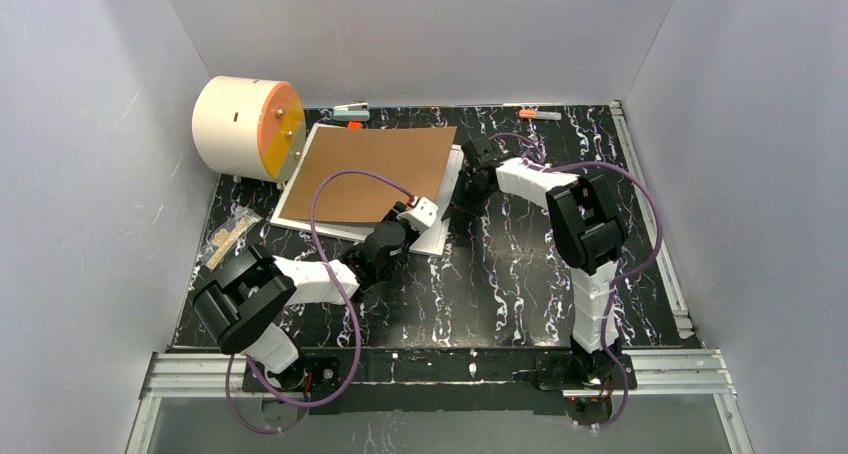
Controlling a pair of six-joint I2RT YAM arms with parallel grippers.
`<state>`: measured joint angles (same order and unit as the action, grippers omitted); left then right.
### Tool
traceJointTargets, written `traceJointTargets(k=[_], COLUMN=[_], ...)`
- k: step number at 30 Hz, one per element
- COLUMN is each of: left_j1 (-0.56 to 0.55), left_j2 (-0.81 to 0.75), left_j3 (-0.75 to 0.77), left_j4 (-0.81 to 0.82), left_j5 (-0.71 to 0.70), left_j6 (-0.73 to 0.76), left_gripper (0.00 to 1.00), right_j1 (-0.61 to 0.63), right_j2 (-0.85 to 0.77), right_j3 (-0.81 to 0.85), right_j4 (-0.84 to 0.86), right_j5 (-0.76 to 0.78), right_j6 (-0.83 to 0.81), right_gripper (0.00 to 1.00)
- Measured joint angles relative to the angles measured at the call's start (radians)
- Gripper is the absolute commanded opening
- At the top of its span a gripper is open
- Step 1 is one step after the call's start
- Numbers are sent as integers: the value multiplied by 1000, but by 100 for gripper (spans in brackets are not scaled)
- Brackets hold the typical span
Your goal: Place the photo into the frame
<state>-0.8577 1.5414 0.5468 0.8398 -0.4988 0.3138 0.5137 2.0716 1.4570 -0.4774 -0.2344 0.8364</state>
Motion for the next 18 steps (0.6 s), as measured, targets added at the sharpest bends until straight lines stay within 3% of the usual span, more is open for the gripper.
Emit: traceJointTargets(k=[7,18], left_j1=[0,1], left_j2=[0,0], left_j3=[0,-2], left_j4=[1,5], left_j5=[0,0], left_j6=[-1,-10], left_gripper=[18,18], right_j1=[0,-14], right_j2=[0,-39], right_j3=[-1,-91], right_j4=[3,113], right_j5=[-1,-27], right_j6=[-1,11], right_gripper=[12,7])
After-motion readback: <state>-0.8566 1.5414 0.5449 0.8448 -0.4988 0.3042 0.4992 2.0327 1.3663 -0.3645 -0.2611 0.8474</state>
